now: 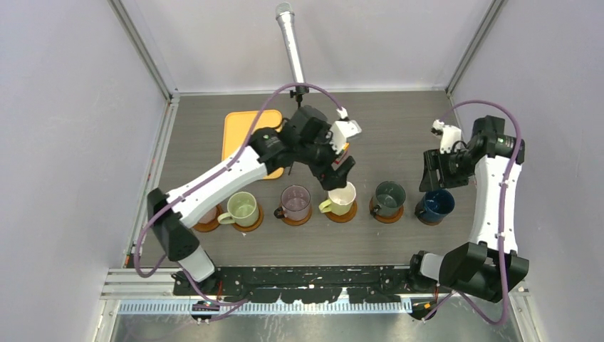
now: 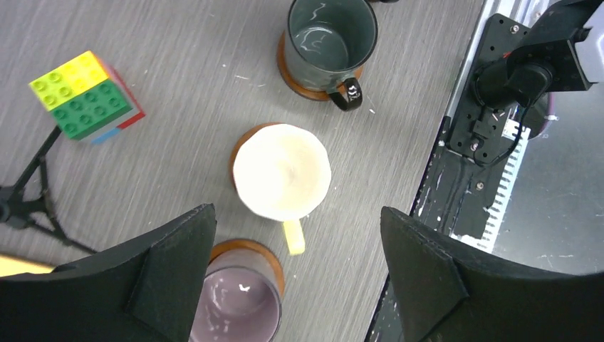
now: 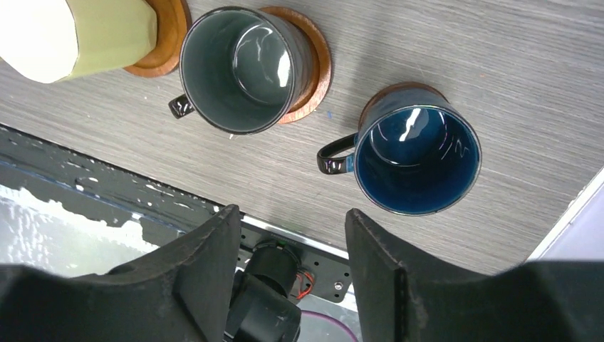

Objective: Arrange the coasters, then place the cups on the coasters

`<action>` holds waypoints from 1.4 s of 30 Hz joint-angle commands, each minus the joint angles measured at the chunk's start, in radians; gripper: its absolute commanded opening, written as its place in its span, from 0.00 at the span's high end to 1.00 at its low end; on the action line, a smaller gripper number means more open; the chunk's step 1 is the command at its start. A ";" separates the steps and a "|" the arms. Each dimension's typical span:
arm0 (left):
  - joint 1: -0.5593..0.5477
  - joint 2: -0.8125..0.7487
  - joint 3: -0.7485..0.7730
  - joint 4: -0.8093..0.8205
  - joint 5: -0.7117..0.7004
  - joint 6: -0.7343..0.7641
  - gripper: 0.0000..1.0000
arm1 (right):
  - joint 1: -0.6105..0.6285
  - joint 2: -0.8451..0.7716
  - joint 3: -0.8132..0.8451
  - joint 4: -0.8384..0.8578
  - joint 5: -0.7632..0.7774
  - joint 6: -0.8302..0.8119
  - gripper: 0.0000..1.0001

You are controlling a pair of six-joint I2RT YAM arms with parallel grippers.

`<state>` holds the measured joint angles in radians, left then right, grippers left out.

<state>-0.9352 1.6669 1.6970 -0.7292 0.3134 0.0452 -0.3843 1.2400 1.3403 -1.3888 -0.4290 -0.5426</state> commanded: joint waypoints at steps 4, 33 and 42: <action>0.111 -0.181 -0.076 -0.066 0.111 0.016 0.13 | 0.145 -0.015 -0.093 0.027 0.148 0.023 0.52; 0.191 -0.286 -0.147 -0.041 0.141 -0.037 0.13 | 0.384 0.020 -0.352 0.313 0.494 0.186 0.71; 0.196 -0.281 -0.151 -0.042 0.139 -0.039 0.13 | 0.384 0.045 -0.390 0.358 0.554 0.180 0.72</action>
<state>-0.7494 1.4151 1.5494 -0.7822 0.4309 0.0113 -0.0055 1.2770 0.9600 -1.0714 0.0772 -0.3645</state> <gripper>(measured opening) 0.872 0.288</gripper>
